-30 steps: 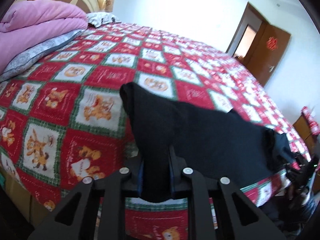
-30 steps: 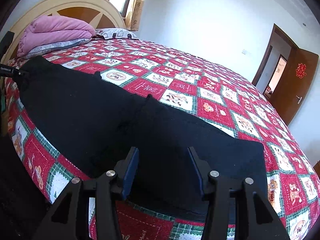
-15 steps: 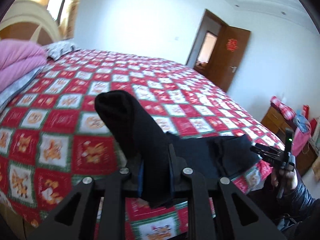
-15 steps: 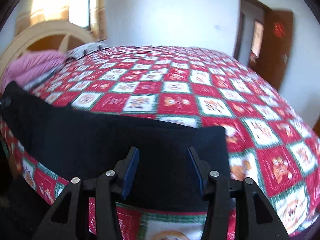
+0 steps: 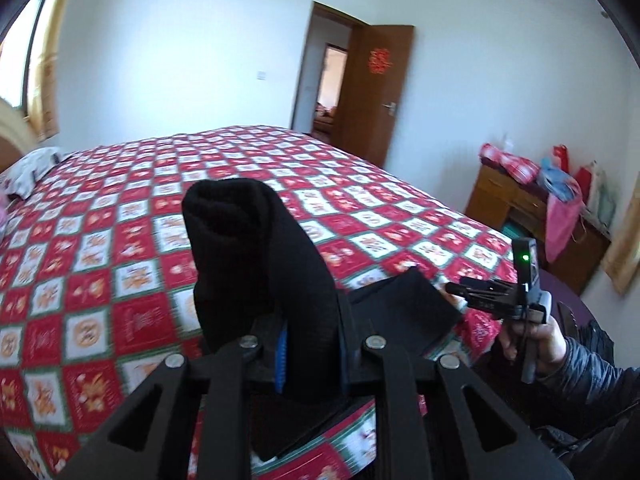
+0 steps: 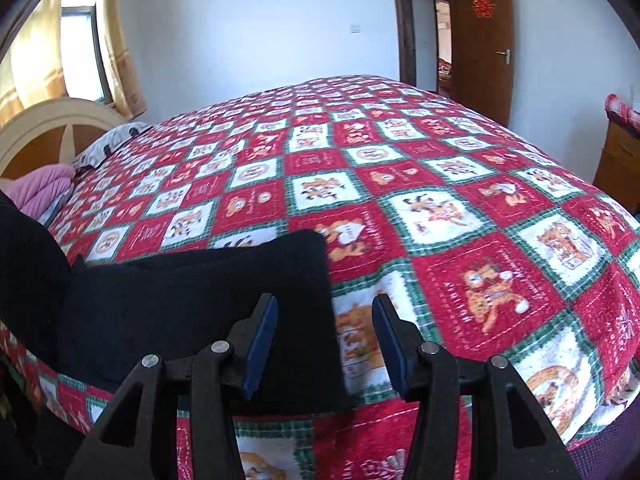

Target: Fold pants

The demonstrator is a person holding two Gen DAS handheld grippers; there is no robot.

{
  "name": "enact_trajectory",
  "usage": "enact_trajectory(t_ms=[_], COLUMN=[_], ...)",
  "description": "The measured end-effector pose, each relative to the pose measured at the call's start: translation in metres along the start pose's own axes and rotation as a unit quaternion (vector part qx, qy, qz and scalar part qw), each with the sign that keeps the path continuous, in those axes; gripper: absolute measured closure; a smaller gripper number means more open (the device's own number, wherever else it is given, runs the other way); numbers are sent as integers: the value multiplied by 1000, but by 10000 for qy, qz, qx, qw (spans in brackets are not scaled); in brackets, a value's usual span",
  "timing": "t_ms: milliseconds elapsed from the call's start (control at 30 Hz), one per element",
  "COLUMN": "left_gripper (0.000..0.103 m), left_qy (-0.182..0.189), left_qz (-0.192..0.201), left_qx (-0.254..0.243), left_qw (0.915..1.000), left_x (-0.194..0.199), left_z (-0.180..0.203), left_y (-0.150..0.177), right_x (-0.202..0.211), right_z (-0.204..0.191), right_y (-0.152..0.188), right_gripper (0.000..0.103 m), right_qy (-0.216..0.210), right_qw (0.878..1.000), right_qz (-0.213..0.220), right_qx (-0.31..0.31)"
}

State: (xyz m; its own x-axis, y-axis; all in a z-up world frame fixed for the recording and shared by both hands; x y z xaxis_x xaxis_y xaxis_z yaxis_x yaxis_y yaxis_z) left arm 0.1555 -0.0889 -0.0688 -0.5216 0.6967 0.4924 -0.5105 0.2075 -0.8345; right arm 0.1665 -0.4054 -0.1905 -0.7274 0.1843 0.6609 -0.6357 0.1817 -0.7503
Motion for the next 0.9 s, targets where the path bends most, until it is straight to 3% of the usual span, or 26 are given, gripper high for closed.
enact_trajectory(t_ms=[433,900], left_gripper=[84,84], left_qy=[720,1067], left_qz=[-605,-1737], left_qx=[-588,-836], left_qw=[9938,9754], left_x=[-88,-192], left_z=[78,127], left_y=[-21,33], right_x=[4,-19], right_z=[48,55], right_y=[-18,-7], right_gripper=[51,51], right_qy=[158,82], right_qw=[9977,9958], right_qz=[108,-192], right_qx=[-648,-888])
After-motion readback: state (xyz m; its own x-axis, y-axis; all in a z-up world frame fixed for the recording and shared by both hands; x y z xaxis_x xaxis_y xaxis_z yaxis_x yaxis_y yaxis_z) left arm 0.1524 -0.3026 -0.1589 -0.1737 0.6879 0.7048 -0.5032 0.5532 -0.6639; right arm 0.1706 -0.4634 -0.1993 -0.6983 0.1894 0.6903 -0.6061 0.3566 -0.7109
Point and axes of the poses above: each gripper's, at about its wrist camera, not at the fingertips, and x roughly against the way its jaws point, z to its right, y to its underside, the point moved 9 cm from there along -x, roughly the way its jaws point, and after that the axes turned 8 degrees about y, right-handed, at the moved point
